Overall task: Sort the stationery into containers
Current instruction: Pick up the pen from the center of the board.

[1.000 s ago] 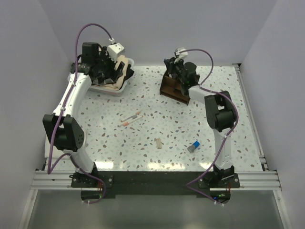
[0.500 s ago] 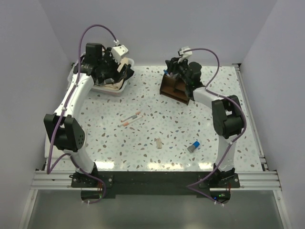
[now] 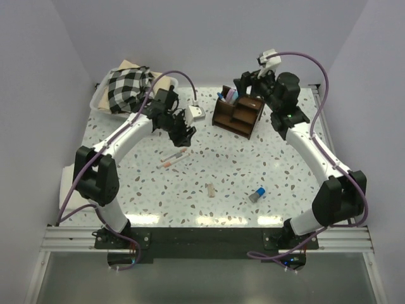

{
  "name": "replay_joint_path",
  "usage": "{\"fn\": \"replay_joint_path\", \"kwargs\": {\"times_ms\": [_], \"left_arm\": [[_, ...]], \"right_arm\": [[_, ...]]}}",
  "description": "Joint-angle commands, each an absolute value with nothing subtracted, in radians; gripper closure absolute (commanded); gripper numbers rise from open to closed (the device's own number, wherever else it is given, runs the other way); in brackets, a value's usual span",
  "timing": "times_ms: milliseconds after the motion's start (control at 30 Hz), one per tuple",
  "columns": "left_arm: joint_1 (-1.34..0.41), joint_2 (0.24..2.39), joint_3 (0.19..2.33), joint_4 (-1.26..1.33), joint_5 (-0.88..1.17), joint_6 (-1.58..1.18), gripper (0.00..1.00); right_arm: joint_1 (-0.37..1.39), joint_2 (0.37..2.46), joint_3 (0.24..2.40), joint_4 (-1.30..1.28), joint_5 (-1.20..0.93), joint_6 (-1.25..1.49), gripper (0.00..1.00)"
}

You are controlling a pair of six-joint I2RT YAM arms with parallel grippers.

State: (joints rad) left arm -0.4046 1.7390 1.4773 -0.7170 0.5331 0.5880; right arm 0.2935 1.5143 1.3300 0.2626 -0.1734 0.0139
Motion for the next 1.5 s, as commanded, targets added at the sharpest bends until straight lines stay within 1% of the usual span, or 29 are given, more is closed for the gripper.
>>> {"fn": "replay_joint_path", "kwargs": {"times_ms": [0,100,200,300,333,367,400,433,533,600,633,733,767,833,867,933,967,1133,1200,1300,1333,1400,1433,1467], "left_arm": [[-0.417,1.735,1.427,-0.733,0.464,0.577,0.45],[-0.417,1.740,1.401,-0.758,0.410,0.592,0.48],[-0.416,1.697,1.339,-0.749,0.365,0.607,0.46],[-0.411,1.651,1.283,-0.755,0.348,0.629,0.43],[-0.382,1.632,1.275,-0.749,0.357,0.624,0.43],[-0.353,1.611,1.266,-0.735,0.377,0.609,0.43],[-0.312,1.561,1.261,-0.717,0.418,0.589,0.43],[-0.214,1.536,1.259,-0.698,0.439,0.553,0.42],[-0.083,1.476,1.255,-0.692,0.528,0.587,0.41],[-0.081,1.460,1.247,-0.745,0.526,0.641,0.42],[-0.080,1.456,1.246,-0.758,0.532,0.647,0.43],[-0.080,1.382,1.200,-0.735,0.546,0.617,0.43],[-0.078,1.358,1.166,-0.706,0.545,0.603,0.43],[-0.060,1.295,1.141,-0.674,0.538,0.575,0.43],[-0.042,1.273,1.115,-0.611,0.538,0.511,0.43],[0.041,1.223,1.082,-0.539,0.538,0.383,0.42],[0.069,1.206,1.075,-0.475,0.538,0.339,0.41],[0.242,1.167,1.062,-0.336,0.523,0.050,0.39],[0.291,1.144,1.058,-0.315,0.528,0.014,0.38],[0.307,1.112,1.048,-0.311,0.526,0.009,0.37],[0.308,1.103,1.033,-0.310,0.526,0.024,0.37],[0.308,1.078,1.019,-0.313,0.522,0.046,0.37],[0.310,1.068,1.011,-0.324,0.522,0.055,0.37],[0.308,1.065,1.009,-0.333,0.525,0.063,0.36]], "right_arm": [[0.255,1.487,1.279,-0.155,-0.284,-0.046,0.23],[0.256,1.441,1.218,-0.181,-0.308,-0.074,0.23],[0.256,1.419,1.187,-0.196,-0.377,-0.103,0.23],[0.258,1.437,1.187,-0.245,-0.472,-0.199,0.25],[0.262,1.445,1.192,-0.270,-0.532,-0.284,0.25],[0.271,1.457,1.228,-0.309,-0.561,-0.342,0.25],[0.297,1.494,1.251,-0.416,-0.580,-0.403,0.25],[0.311,1.512,1.278,-0.464,-0.592,-0.508,0.26],[0.357,1.578,1.353,-0.575,-0.604,-0.631,0.26],[0.406,1.612,1.409,-0.645,-0.607,-0.696,0.27],[0.432,1.661,1.437,-0.682,-0.603,-0.777,0.28],[0.521,1.753,1.523,-0.741,-0.594,-0.860,0.29],[0.540,1.784,1.563,-0.749,-0.592,-0.868,0.29],[0.593,1.874,1.613,-0.768,-0.603,-0.885,0.32],[0.612,1.903,1.670,-0.797,-0.607,-0.891,0.34],[0.672,1.991,1.754,-0.830,-0.604,-0.896,0.35],[0.707,2.012,1.775,-0.816,-0.601,-0.884,0.34],[0.790,2.131,1.874,-0.782,-0.611,-0.896,0.36],[0.819,2.174,1.887,-0.741,-0.600,-0.900,0.36],[0.842,2.220,1.897,-0.663,-0.557,-0.867,0.36],[0.842,2.236,1.934,-0.661,-0.555,-0.864,0.37],[0.845,2.305,2.000,-0.719,-0.563,-0.859,0.44],[0.845,2.327,2.067,-0.763,-0.564,-0.858,0.49],[0.847,2.350,2.094,-0.779,-0.563,-0.856,0.50]]}}
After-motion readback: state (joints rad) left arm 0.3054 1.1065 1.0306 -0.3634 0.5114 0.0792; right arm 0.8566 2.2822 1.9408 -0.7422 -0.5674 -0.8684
